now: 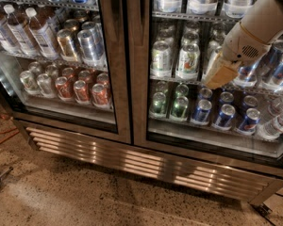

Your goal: Close right fridge door

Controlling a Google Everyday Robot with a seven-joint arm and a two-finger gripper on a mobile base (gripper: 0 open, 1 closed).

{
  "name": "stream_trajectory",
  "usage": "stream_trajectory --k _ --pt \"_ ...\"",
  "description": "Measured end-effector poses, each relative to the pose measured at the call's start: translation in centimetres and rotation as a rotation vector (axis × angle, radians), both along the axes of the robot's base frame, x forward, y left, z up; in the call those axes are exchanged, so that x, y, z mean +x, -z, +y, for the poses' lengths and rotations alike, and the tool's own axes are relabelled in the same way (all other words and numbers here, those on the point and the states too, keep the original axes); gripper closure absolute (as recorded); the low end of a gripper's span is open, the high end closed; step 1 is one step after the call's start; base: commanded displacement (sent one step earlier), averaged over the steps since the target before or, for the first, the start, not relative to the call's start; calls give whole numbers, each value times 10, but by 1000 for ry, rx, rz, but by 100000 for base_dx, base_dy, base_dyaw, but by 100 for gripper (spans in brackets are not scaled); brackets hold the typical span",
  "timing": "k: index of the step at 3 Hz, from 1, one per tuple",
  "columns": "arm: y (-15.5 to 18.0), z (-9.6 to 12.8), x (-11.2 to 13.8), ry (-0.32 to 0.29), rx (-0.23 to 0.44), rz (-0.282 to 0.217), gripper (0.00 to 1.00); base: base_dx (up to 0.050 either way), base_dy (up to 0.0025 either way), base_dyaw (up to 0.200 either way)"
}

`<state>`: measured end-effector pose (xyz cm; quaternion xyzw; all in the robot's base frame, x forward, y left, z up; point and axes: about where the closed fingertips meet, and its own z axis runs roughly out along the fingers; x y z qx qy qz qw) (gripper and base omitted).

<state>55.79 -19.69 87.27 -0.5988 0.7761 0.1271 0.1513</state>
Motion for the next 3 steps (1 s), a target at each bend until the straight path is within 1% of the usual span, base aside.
stream_trajectory --k 2,3 --pt "0 0 0 0 0 0 100 -5003 6 -42" --pt "0 0 0 0 0 0 100 0 0 0"
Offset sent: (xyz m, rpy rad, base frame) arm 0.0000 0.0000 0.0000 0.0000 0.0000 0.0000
